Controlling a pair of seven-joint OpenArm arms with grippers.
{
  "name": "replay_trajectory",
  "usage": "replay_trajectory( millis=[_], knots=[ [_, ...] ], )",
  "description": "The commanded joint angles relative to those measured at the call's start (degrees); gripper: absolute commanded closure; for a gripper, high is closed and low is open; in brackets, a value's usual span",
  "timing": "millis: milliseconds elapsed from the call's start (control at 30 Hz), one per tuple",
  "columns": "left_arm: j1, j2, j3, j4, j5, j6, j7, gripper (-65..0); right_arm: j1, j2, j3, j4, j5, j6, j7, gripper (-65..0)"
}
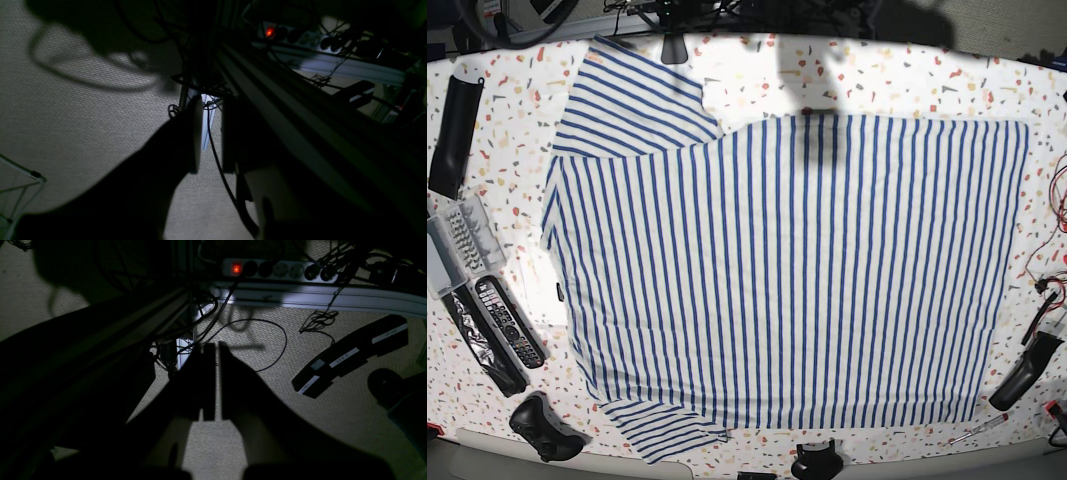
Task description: Layout the t-shirt on the table in an organized manner, then fold the t-shirt properly
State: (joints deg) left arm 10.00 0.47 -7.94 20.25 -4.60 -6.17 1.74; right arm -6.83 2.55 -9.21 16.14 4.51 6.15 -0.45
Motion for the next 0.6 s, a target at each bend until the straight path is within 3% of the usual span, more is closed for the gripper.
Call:
replay_trajectory(
  millis=[0, 567],
  knots=[
    [0.3, 0.3, 0.1, 0.3, 0.2, -0.2, 0.0, -9.1, 0.0, 0.0, 0.1, 0.5, 0.1, 0.3, 0.7, -1.7],
    [0.5, 0.3, 0.1, 0.3, 0.2, -0.2, 0.2, -9.1, 0.0, 0.0, 0.1, 1.0, 0.1, 0.3, 0.7, -1.7]
  ],
)
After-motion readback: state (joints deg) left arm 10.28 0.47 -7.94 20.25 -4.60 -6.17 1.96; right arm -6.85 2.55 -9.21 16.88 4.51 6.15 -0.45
